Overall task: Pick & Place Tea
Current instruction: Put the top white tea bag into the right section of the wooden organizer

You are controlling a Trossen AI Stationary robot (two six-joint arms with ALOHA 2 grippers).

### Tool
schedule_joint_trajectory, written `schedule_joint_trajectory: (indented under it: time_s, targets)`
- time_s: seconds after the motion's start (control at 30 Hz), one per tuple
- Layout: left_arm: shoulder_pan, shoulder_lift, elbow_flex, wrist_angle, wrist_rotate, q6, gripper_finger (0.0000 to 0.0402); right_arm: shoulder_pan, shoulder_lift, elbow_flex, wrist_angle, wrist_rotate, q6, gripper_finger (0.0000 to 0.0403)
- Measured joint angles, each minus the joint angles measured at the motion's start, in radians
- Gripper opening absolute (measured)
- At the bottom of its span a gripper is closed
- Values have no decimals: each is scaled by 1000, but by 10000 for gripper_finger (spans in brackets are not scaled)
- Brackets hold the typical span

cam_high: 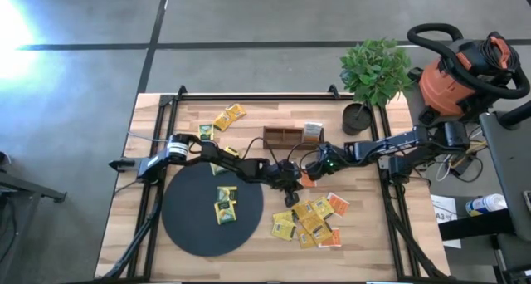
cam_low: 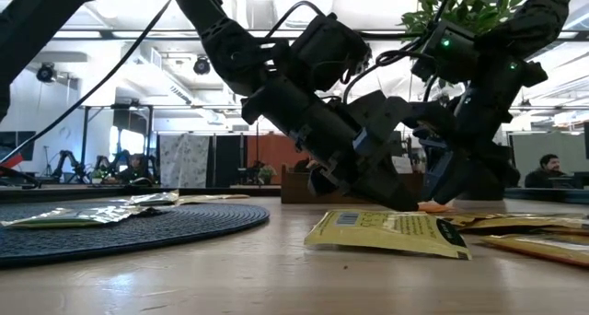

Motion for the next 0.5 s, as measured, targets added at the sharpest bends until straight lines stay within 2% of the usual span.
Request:
schedule_joint_trajectory:
  time_s: [0.27,0.5]
  targets:
    - [1,0,-1,-2,-2,1,0,0,1,0,3,12,-57,16]
    - [1,-2,-1,-7,-5,-6,0,0,-2,15,21,26,-131,8]
